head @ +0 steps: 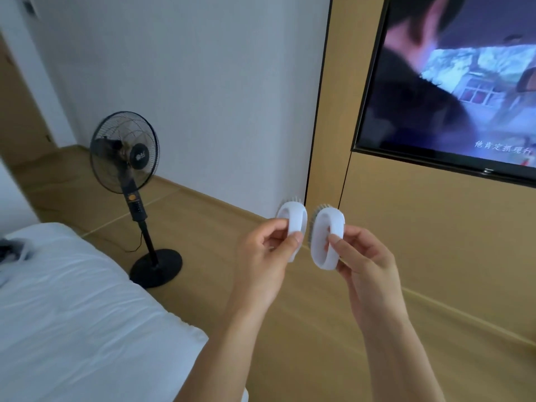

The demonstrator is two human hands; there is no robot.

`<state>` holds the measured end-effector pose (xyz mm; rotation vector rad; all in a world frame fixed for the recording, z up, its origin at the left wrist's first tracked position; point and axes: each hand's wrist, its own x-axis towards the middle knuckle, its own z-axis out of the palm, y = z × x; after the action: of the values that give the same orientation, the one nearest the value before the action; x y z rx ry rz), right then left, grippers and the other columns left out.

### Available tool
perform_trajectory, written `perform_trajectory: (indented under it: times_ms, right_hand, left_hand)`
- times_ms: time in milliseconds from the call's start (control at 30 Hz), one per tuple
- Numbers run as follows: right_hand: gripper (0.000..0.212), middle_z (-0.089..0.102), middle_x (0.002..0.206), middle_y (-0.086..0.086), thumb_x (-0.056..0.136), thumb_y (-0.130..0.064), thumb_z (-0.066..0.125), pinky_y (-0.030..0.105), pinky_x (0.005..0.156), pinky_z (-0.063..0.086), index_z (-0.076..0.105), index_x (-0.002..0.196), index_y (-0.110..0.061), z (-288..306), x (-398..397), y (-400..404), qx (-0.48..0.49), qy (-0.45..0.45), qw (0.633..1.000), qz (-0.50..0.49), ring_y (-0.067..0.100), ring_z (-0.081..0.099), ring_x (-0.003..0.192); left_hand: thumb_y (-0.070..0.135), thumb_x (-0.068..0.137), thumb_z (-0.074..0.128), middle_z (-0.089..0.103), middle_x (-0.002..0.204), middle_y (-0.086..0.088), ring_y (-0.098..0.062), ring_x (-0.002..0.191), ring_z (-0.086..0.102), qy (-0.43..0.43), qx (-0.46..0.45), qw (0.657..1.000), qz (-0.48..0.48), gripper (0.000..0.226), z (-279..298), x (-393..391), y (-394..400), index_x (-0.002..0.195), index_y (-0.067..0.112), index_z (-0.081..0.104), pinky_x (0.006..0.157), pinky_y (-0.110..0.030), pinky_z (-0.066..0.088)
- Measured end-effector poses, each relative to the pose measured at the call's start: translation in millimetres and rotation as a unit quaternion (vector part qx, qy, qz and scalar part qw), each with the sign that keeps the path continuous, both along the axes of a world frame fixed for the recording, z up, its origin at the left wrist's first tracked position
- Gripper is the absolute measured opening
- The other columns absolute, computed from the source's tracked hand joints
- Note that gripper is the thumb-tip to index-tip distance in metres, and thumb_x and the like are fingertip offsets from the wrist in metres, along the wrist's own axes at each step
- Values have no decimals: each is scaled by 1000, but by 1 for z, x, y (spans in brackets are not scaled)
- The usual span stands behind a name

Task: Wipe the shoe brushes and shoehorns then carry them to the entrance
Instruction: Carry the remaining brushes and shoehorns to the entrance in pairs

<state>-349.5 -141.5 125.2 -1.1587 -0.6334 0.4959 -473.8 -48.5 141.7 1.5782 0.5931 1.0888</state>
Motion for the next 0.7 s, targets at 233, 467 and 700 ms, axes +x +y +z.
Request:
perform_trajectory:
  times_ms: [233, 467, 700]
  right_hand:
    - [20, 71, 87, -1, 78, -26, 73, 39, 77, 47, 75, 97, -19, -8, 58, 53, -4, 5, 1000, 16, 17, 62, 82]
    - [10, 71, 83, -4, 80, -24, 75, 37, 78, 51, 76, 89, -25, 7, 133, 123, -7, -24, 1000, -2, 13, 65, 79]
    - [9, 71, 84, -2, 82, -22, 73, 38, 79, 49, 74, 91, -21, 36, 201, 233, 17, -31, 999, -3, 15, 65, 80]
  left_hand:
    - [17, 88, 71, 74, 79, 5, -14, 77, 68, -12, 3, 1000, 16, 9, -8, 55, 52, 87, 26, 73, 64, -10, 48]
    - [32, 81, 70, 73, 82, 8, -14, 83, 69, -45, 13, 998, 38, 4, -5, 139, 136, 85, 32, 71, 75, -23, 53]
    - [30, 80, 71, 74, 81, 9, -12, 81, 70, -78, 53, 995, 42, 5, 21, 212, 245, 84, 31, 72, 71, -17, 53]
